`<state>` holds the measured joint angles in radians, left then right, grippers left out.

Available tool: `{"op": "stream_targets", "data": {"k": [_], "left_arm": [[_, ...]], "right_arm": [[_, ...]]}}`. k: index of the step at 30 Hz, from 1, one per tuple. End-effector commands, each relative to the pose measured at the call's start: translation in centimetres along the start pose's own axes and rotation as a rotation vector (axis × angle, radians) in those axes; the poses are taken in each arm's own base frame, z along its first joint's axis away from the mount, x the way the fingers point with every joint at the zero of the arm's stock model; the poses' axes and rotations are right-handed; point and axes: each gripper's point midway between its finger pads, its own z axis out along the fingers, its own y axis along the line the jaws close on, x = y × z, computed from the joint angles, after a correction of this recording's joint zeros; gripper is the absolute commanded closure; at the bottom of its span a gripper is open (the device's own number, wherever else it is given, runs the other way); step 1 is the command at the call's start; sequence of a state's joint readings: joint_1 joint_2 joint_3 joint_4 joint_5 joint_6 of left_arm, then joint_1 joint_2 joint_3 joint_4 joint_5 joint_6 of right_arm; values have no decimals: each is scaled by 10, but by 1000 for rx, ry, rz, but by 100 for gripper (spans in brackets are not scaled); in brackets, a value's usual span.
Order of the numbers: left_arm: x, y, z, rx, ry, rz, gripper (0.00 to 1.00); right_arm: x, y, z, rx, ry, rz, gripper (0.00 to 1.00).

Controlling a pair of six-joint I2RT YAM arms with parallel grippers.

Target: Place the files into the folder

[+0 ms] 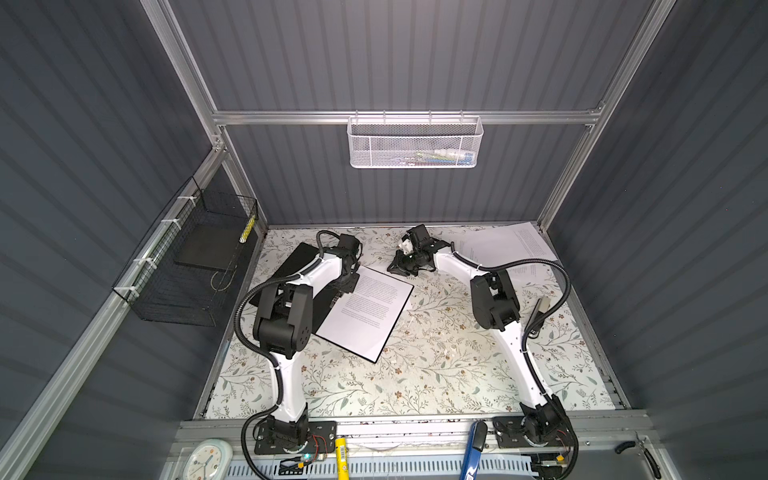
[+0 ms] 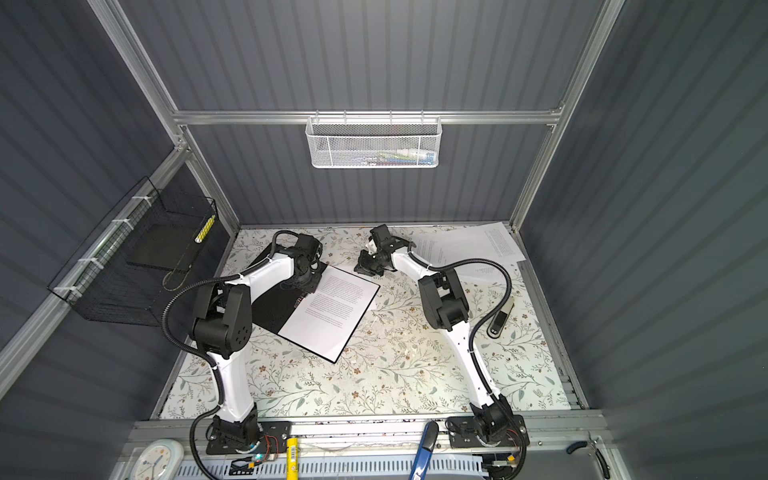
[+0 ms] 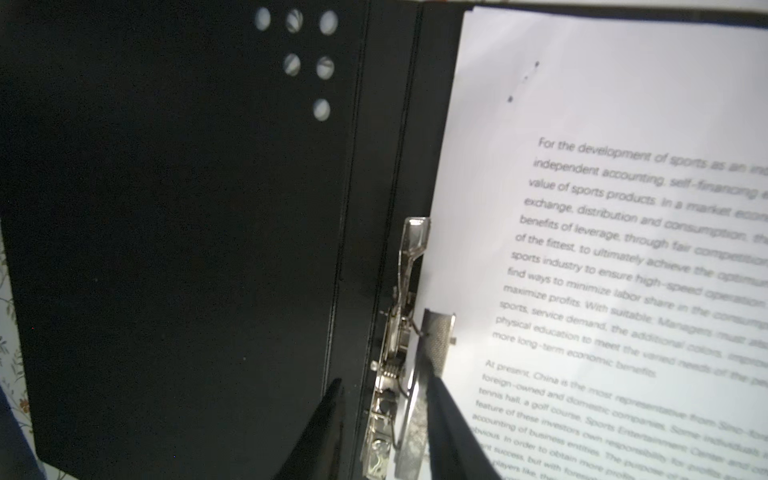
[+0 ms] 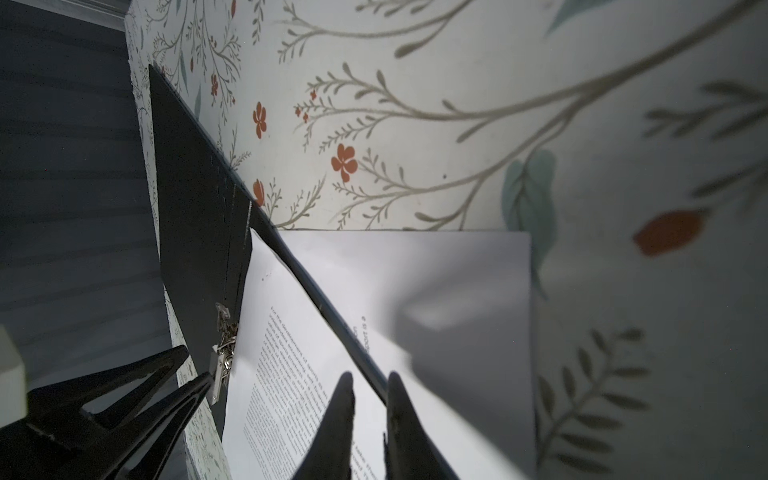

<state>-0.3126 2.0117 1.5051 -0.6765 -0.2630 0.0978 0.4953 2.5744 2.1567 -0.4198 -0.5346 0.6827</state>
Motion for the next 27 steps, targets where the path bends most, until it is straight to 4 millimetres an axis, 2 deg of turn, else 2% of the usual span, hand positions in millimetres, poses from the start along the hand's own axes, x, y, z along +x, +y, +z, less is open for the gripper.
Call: {"op": "stream_targets", "data": {"k": [1, 7, 12, 23, 27], "left_arm": [[5, -13, 6, 51, 33, 16, 62], [4, -23, 7, 66, 32, 33, 61], [5, -20, 12, 42, 51, 27, 64], [10, -17, 20, 14, 86, 16, 81], [11, -17, 19, 15, 90, 13, 93]], "right_arm": [[1, -4, 5, -9, 18, 27, 83], [0, -3, 5, -20, 17, 33, 82], [1, -4, 5, -23, 21, 41, 83], [0, -7, 6, -33, 23, 66, 82], [1, -9, 6, -27, 26, 75, 82]]}}
